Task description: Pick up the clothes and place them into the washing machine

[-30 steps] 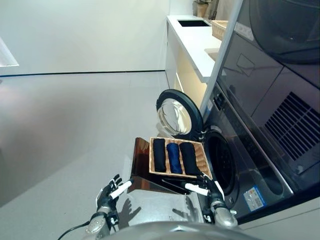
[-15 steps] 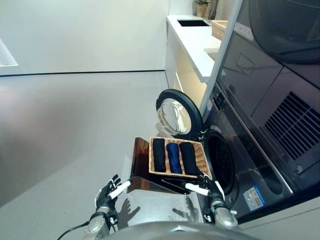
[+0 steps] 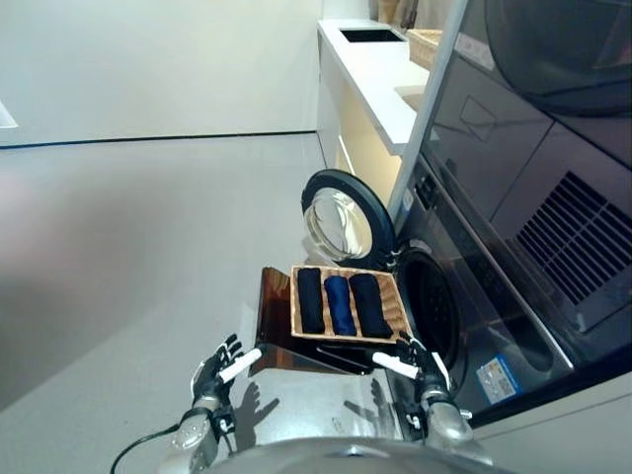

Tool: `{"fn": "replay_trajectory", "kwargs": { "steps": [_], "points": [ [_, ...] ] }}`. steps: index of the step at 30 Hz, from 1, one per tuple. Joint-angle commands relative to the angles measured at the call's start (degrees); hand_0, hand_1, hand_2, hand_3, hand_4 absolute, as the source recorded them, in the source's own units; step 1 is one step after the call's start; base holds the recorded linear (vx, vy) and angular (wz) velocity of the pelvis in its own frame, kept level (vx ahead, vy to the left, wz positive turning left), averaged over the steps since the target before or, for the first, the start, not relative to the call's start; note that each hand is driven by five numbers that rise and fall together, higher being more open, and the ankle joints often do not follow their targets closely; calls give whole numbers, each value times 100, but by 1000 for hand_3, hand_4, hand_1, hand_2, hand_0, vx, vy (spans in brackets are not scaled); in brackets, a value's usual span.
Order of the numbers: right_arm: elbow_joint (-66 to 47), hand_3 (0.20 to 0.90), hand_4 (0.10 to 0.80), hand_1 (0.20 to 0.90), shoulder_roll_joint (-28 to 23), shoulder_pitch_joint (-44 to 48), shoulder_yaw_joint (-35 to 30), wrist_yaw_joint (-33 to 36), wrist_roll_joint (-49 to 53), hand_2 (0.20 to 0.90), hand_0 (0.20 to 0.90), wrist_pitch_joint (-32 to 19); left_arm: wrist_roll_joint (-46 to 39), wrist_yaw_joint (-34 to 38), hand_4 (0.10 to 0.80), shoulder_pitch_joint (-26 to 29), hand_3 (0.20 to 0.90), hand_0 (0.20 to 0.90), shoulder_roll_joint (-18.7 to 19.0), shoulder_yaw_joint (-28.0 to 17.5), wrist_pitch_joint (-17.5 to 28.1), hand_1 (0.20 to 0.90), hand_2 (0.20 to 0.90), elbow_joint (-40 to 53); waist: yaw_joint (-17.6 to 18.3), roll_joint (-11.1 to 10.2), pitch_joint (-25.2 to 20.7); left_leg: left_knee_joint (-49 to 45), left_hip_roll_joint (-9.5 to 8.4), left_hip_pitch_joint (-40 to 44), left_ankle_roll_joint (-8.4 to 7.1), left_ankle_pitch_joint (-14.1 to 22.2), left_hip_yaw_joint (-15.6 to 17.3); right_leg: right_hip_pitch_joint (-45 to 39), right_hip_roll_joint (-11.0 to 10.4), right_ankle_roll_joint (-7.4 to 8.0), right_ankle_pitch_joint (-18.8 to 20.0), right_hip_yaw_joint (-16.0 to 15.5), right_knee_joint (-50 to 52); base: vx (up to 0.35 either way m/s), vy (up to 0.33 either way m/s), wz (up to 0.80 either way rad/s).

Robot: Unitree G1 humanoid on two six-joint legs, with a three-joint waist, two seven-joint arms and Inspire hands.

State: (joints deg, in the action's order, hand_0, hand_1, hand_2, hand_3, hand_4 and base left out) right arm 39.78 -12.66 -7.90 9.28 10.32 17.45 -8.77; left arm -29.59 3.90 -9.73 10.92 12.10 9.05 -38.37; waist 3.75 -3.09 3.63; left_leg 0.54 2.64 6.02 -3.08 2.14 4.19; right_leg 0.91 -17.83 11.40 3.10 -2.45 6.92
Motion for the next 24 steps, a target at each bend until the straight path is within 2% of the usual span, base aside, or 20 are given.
{"fn": "replay_trajectory", "kwargs": {
  "steps": [1, 2, 3, 4, 7, 9, 12, 14, 18, 24],
  "points": [
    [-389, 900, 800, 900, -140, 632, -139, 122, -11, 900, 900, -450, 225, -33, 800, 271, 900, 900, 287, -185, 348, 900, 900, 754, 76, 344, 343, -487, -675, -52, 732, 363, -145, 1009, 355, -420, 1155, 215, 2143, -47, 238, 34],
    [-390, 900, 800, 900, -141, 633, -138, 123, -12, 900, 900, -449, 226, -33, 800, 272, 900, 900, 286, -186, 347, 900, 900, 755, 73, 342, 343, -489, -677, -54, 731, 367, -142, 1018, 354, -421, 1147, 220, 2157, 43, 140, 30],
    [-340, 900, 800, 900, -114, 628, -178, 101, 17, 900, 900, -426, 252, -28, 800, 281, 900, 900, 271, -261, 324, 900, 900, 647, 95, 373, 360, -433, -681, 43, 734, 394, -124, 1152, 446, -436, 880, -2, 2087, 119, 84, 21],
    [-313, 900, 800, 900, -113, 606, -200, 75, 23, 900, 900, -424, 247, -41, 800, 273, 900, 900, 256, -295, 335, 900, 900, 648, 133, 360, 342, -382, -706, 125, 729, 416, -160, 1232, 519, -431, 785, -86, 1869, 175, 77, -4],
    [-227, 900, 800, 900, -138, 593, -243, 63, 45, 900, 900, -439, 211, -47, 800, 277, 900, 900, 245, -338, 355, 900, 900, 637, 198, 339, 336, -290, -695, 288, 643, 495, -238, 1248, 531, -384, 658, -276, 1280, 165, -28, 10],
    [-174, 900, 800, 900, -149, 600, -284, 87, 90, 900, 900, -467, 168, -39, 800, 273, 900, 900, 226, -355, 371, 900, 900, 656, 290, 271, 345, -182, -704, 508, 547, 597, -340, 1310, 572, -265, 777, -444, 411, 213, -66, 3],
    [-112, 900, 800, 900, -116, 632, -278, 136, 87, 900, 900, -452, 120, -35, 800, 195, 900, 900, 214, -371, 385, 900, 900, 757, 396, 160, 344, 19, -641, 861, 408, 723, -450, 1475, 678, -58, 1279, -529, -490, 241, -63, -15],
    [-133, 900, 800, 900, -102, 606, -278, 150, 75, 900, 900, -446, 107, -29, 800, 168, 900, 900, 202, -361, 383, 900, 900, 783, 414, 148, 347, 49, -609, 940, 384, 756, -491, 1474, 721, -31, 1362, -521, -518, 176, -41, 11],
    [-120, 900, 800, 900, -76, 535, -244, 150, 112, 900, 900, -447, 33, 31, 800, 145, 900, 900, 99, -305, 369, 900, 900, 649, 454, 98, 205, 188, -489, 1119, 285, 783, -553, 1281, 806, -89, 1340, -541, -578, 199, -79, 43],
    [-239, 900, 800, 900, -152, 676, -215, 223, 214, 900, 900, -521, -117, 115, 800, 234, 900, 900, 44, -238, 396, 900, 900, 446, 459, 236, 148, 220, -203, 1124, 88, 562, -588, 1257, 889, -161, 1145, -857, -489, 110, -98, 44]
  ]
}}
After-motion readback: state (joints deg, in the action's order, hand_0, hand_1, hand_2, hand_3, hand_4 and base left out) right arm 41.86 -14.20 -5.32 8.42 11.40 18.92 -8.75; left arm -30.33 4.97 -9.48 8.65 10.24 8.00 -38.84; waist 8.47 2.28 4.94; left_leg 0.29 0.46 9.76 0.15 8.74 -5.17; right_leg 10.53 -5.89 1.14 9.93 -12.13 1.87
